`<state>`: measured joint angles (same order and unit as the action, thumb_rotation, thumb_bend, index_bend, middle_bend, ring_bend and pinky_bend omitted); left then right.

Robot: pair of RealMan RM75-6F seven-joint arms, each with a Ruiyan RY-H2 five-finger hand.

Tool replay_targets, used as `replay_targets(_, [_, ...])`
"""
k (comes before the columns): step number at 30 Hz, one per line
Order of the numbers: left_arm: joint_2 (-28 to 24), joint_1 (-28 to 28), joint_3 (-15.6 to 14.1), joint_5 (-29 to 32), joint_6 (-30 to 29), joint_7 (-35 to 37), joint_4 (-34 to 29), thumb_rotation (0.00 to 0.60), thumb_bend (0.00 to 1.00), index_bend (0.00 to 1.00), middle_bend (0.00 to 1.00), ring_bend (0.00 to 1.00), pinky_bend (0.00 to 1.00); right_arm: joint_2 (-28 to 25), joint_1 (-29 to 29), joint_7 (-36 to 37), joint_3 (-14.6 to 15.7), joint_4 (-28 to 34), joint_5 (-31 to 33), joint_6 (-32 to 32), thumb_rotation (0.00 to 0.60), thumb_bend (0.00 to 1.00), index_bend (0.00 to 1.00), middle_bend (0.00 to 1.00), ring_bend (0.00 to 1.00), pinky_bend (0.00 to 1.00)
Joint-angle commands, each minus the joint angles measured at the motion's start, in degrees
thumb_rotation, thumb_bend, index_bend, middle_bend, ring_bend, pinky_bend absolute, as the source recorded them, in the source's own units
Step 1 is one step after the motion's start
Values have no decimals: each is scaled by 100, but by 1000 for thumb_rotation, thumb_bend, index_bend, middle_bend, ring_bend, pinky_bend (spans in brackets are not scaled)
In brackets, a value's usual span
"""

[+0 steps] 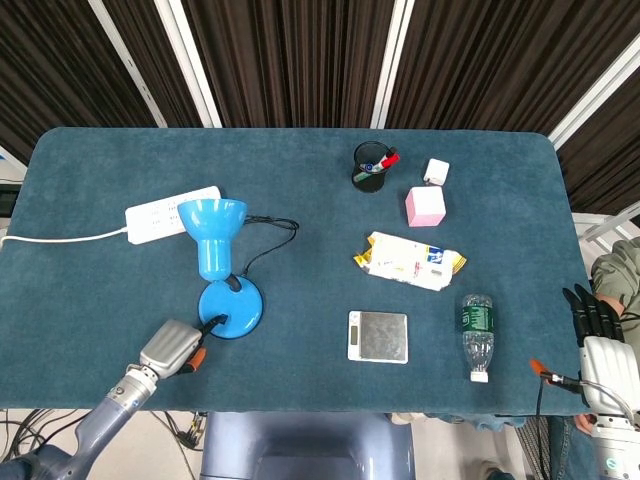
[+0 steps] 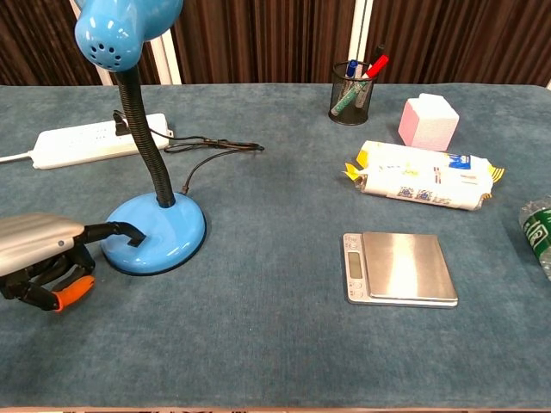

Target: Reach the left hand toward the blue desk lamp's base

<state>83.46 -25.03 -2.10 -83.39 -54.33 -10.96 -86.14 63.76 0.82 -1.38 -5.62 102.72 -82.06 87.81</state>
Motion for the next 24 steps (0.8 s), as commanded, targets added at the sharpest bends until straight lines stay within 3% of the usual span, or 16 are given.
replay_targets(1, [-197,87,159,-85,-477,51,-221,600,373,125,600,608,732,-2,-2,10,-1,-2,1,1,600,109,7,18,38,0])
replay_targets(3, [-327,212,294,-214,-985,18,-363,600,331,137,506,506,636,-6,-3,15,4,2,-8,-1,600,109,7,18,38,0])
replay_targets(5, [-418,348,372,-340,-1438,-113,-446,600,306,139,388,336,385,-9,-4,17,7,7,-16,0,600,109,7,18,38,0])
replay_targets(8, [-655,677,431,-498,-2225,-364,-647,600,240,139,281,208,206,-11,-9,9,15,18,-32,9,600,109,7,18,38,0])
replay_targets(12, [-1061,1177,351,-456,-2955,-511,-1003,600,203,142,242,182,181,-16,-16,-3,26,35,-50,18,600,109,7,18,38,0])
replay_targets(15, [-1463,1490,201,-345,-3194,-190,-1214,600,202,141,217,140,163,-18,-18,-2,31,35,-55,16,600,110,7,19,38,0])
replay_targets(20, [-1952,1683,124,-238,-3237,475,-1321,600,195,143,175,87,123,-12,-17,-2,37,32,-77,18,600,109,7,18,38,0])
replay_targets(24, [-2049,1731,192,-192,-3291,647,-1257,600,194,143,172,81,121,5,-8,-24,43,19,-101,12,600,109,7,18,38,0])
